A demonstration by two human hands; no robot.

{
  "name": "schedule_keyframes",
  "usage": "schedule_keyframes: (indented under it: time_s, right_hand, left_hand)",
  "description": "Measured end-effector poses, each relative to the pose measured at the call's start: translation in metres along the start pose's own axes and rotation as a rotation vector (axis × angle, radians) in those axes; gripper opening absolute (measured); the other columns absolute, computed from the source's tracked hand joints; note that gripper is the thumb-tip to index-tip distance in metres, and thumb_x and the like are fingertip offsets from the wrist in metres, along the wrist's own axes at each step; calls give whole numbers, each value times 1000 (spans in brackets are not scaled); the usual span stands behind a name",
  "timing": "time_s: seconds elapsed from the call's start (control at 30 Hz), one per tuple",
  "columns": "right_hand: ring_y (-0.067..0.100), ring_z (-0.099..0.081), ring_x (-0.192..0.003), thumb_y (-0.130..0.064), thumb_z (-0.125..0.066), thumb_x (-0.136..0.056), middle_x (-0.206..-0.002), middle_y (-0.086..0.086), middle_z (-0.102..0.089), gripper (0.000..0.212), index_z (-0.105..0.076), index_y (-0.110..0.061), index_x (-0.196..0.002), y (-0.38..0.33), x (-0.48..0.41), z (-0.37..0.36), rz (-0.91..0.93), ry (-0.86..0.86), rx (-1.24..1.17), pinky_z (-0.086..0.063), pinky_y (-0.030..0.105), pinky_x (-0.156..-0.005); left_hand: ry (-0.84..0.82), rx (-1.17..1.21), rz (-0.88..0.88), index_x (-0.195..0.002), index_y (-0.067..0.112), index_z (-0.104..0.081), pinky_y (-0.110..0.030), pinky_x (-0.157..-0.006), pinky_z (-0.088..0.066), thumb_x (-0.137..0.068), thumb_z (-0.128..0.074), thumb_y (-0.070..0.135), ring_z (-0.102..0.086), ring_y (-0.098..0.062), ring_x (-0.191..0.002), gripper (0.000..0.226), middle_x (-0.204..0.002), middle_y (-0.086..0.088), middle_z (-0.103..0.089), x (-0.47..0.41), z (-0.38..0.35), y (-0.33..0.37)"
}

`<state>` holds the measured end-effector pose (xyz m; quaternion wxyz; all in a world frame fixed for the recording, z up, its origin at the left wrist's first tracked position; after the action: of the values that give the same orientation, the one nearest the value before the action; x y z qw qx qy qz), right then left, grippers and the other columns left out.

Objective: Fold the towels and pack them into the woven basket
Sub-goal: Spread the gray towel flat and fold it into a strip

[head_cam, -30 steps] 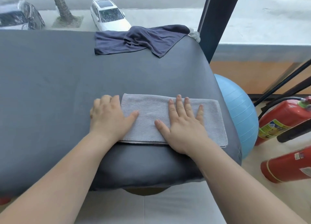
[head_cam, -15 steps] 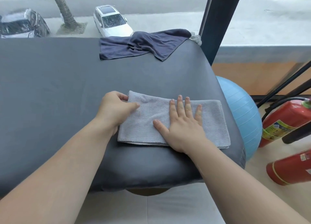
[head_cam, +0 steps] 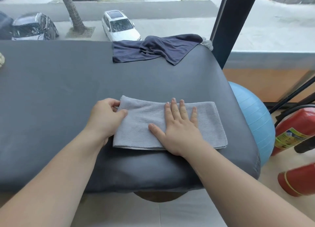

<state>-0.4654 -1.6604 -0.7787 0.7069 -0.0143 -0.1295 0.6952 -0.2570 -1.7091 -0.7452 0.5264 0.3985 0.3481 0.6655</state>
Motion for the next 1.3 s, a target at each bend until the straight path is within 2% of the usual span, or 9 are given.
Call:
schedule_keyframes:
  time_s: [0.2, 0.33, 0.5, 0.7, 0.93, 1.0, 1.13, 1.23, 1.3]
  right_hand:
    - [18, 29, -150, -82, -5, -88, -166, -2, 23, 97, 11, -18, -160, -5, -2, 1, 36, -8, -18, 16, 53, -121]
    - [16, 26, -151, -79, -8, -89, -167, -3, 21, 95, 9, -18, -160, 26, 14, 13, -32, 24, -118, 12, 46, -124]
    - [0, 1, -152, -74, -23, -85, -167, -13, -6, 94, -12, -21, -162, 71, 44, 40, -66, 214, -750, -1, 20, -121]
    - [15, -59, -122, -53, -43, -99, -138, 7, -57, 47, -51, -24, -136, 121, 53, 32, -276, 413, -1505, -48, 37, -108]
    - [2, -66, -93, -45, -59, -96, -100, -6, -72, 51, -51, -27, -144, 129, 53, 31, -234, 420, -1157, -54, 27, -91]
    - [-1, -58, -66, -35, -68, -94, -75, -7, -68, 49, -54, -26, -141, 130, 53, 34, -244, 433, -1064, -47, 15, -69]
    - [0, -62, -70, -29, -78, -85, -73, -6, -68, 46, -60, -33, -127, 126, 49, 43, -249, 446, -860, -42, 8, -63]
    - [6, -60, -65, -23, -71, -84, -69, -4, -65, 34, -63, -34, -116, 129, 46, 48, -236, 443, -833, -44, 18, -64]
    - [8, -55, -59, -20, -67, -84, -64, -4, -63, 25, -66, -33, -105, 135, 45, 49, -248, 429, -877, -45, 28, -62]
  left_hand:
    - [-94, -14, 5, -100, 26, -67, -48, -86, -59, -93, -65, 10, -73, -23, -89, 18, -95, -6, -75, 14, 8, -10]
    - [-82, 77, -32, -105, 19, -68, -28, -64, -58, -92, -65, 4, -74, -16, -81, 20, -97, -7, -75, 18, 13, 27]
    - [-113, 170, -218, -110, 13, -70, -41, -81, -61, -86, -74, 8, -72, -19, -81, 25, -99, -19, -72, 30, -17, 97]
    - [-157, -83, -431, -95, 23, -71, -32, -77, -56, -79, -73, 16, -70, -19, -82, 18, -77, 5, -71, 45, -122, 133]
    - [-310, -352, -507, -134, 12, -60, -24, -93, -45, -94, -64, 24, -63, -20, -109, 42, -114, -4, -70, 56, -189, 108]
    - [-329, -293, -554, -133, 12, -60, -28, -95, -49, -97, -56, 13, -67, -21, -102, 37, -112, -4, -71, 62, -183, 105]
    - [-51, -162, -787, -112, 9, -71, -31, -83, -54, -91, -55, 3, -68, -19, -84, 27, -96, -1, -72, 65, -145, 110]
    - [74, -361, -859, -119, 11, -68, -33, -97, -45, -90, -55, 27, -62, -25, -109, 36, -116, -5, -68, 62, -135, 100]
    - [-78, -646, -752, -144, 17, -49, -45, -116, -28, -91, -46, 55, -39, -28, -140, 66, -150, -6, -46, 61, -148, 85]
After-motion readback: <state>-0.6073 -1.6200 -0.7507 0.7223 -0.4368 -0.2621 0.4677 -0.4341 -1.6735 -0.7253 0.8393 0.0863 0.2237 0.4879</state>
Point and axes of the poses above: each hand's wrist, its own x-axis away from the middle knuckle, its own z-axis out of the back of the hand, y = z × x, the point moved 6 cm from there along -x, towards the middle knuckle
